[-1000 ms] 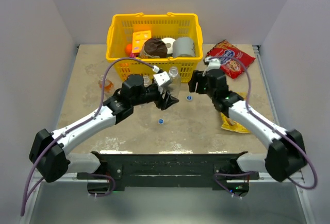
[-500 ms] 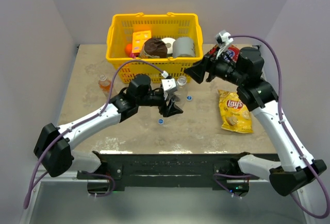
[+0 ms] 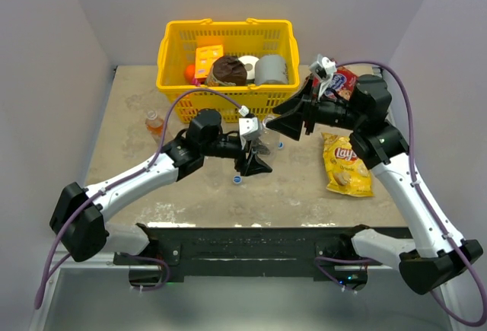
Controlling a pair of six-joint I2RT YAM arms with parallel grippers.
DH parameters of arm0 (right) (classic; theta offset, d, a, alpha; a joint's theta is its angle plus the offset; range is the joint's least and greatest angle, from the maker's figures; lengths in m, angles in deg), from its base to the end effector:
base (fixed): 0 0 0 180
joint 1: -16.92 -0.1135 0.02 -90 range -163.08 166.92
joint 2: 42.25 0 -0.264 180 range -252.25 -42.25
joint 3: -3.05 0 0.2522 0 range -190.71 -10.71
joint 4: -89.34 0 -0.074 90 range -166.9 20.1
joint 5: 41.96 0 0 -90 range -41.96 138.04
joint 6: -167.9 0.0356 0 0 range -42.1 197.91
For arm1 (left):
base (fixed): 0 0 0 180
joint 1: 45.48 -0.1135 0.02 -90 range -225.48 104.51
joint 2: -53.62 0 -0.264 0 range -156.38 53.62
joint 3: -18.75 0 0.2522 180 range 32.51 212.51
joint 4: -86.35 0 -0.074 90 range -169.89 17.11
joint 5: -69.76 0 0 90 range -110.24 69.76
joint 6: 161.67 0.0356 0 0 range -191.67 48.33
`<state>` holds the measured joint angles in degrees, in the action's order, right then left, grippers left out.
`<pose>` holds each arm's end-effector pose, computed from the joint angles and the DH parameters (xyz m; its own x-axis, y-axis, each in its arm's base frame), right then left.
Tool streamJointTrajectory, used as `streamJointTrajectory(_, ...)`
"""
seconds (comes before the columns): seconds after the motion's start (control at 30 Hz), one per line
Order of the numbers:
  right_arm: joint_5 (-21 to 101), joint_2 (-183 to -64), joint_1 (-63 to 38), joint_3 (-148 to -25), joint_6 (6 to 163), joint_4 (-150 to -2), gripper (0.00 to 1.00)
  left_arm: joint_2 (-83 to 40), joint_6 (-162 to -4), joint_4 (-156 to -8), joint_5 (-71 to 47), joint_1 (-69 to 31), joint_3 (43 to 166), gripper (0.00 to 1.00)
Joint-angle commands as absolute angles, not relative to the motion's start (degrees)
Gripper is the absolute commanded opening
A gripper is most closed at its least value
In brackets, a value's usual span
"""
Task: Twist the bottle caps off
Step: Pass from the left arm to the right
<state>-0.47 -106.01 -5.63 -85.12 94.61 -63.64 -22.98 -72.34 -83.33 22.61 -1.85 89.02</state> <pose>0.2026 0.1130 0.4501 -0.3120 0.0767 -0.9470 -0.8931 0.3162 0.3199 0.2043 -0.2282 0.3138 -0.2188 0.1967 -0.9557 0.9750 0.0834 -0.2060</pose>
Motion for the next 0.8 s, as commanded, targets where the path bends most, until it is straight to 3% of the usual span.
streamJointTrajectory(0.0, -5.31, -104.83, -5.76, -84.28, 94.43, -65.38, 0.64, -21.7, -73.69, -86.83, 24.84, -1.8, 90.69, 0.25)
streamJointTrajectory(0.27, -5.31, -105.18, -6.02, -83.66, 92.41, -63.45, 0.58, -22.05, -73.87, -87.01, 24.49, -1.8, 90.6, 0.25)
streamJointTrajectory(0.37, -4.17, -105.18, -6.37, -83.22, 91.97, -63.98, 0.48, -22.49, -73.78, -86.83, 24.49, -1.8, 90.69, 0.25)
streamJointTrajectory(0.5, -2.68, -105.44, -6.73, -82.87, 91.79, -64.77, 0.41, -22.67, -73.52, -86.49, 23.88, -1.8, 90.69, 0.25)
streamJointTrajectory(0.67, 0.22, -104.65, -7.08, -81.03, 92.76, -68.02, 0.21, -23.02, -72.9, -85.87, 23.26, -1.8, 90.87, 0.25)
streamJointTrajectory(0.77, 3.03, -103.6, -6.99, -80.15, 92.85, -69.52, 0.1, -23.02, -72.9, -85.78, 22.56, -1.8, 90.87, 0.35)
